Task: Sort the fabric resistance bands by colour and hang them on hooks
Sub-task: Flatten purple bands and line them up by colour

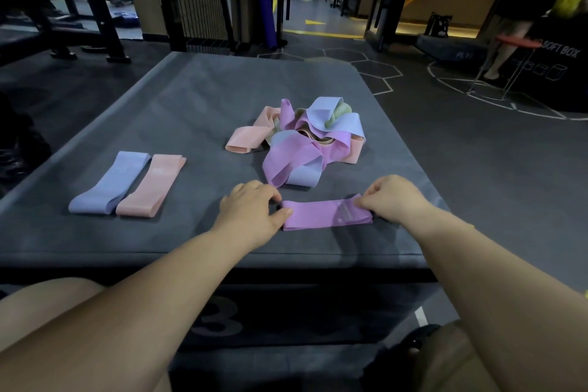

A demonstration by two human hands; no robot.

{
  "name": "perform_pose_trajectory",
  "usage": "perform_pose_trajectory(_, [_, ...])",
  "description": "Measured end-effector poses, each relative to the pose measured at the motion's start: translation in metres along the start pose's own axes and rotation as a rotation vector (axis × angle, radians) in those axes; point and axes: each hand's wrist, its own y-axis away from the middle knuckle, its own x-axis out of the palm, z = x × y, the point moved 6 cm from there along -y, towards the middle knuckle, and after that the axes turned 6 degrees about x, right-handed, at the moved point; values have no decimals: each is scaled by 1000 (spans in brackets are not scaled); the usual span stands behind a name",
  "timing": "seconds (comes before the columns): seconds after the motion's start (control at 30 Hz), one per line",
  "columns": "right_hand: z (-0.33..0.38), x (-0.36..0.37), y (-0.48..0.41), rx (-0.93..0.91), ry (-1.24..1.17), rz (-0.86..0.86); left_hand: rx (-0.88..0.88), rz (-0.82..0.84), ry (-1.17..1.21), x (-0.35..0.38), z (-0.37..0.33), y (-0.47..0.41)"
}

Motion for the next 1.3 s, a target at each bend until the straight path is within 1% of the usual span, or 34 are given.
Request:
perform_pose_trajectory(0.1, [1, 0, 0, -5, -32, 22, 5, 6, -14, 0, -3, 1])
perform_pose_trajectory(0.27, [-3, 2, -3, 36, -256, 95, 25, -16, 63, -2, -7, -1])
perform_pose_trajectory(0.4, [-5, 3, -2, 68, -418, 133, -8, 51, 235, 2, -6, -3])
perform_pose_trajectory(0.47, [-5, 2, 0, 71, -478, 162, -34, 56, 300, 2, -4, -4])
perform_pose_trajectory(0.57, [-4, 1, 2, 55, -506, 186, -75, 47, 420, -1, -1, -6])
perform_pose_trajectory(0.63, [-4, 0, 2, 46, -530, 172, -114, 35, 522, -4, 2, -6])
perform_pose_trajectory(0.77, [-1, -2, 2, 26, -569, 137, -189, -3, 803, -7, 5, -4])
perform_pose_trajectory(0.87, [1, 1, 2, 19, -594, 151, -205, -42, 910, -7, 7, -3])
perform_pose_trajectory(0.97, [4, 0, 2, -17, -587, 149, -202, -61, 877, -7, 10, -3])
perform_pose_trajectory(1.13, [5, 2, 4, -83, -456, 149, -149, -49, 670, -8, 10, -5])
perform_pose_trajectory(1.2, [5, 2, 5, -93, -443, 150, -121, -37, 589, -8, 8, -6])
perform_pose_trajectory(1.3, [5, 1, 4, -105, -447, 147, -119, -54, 565, -8, 8, -6])
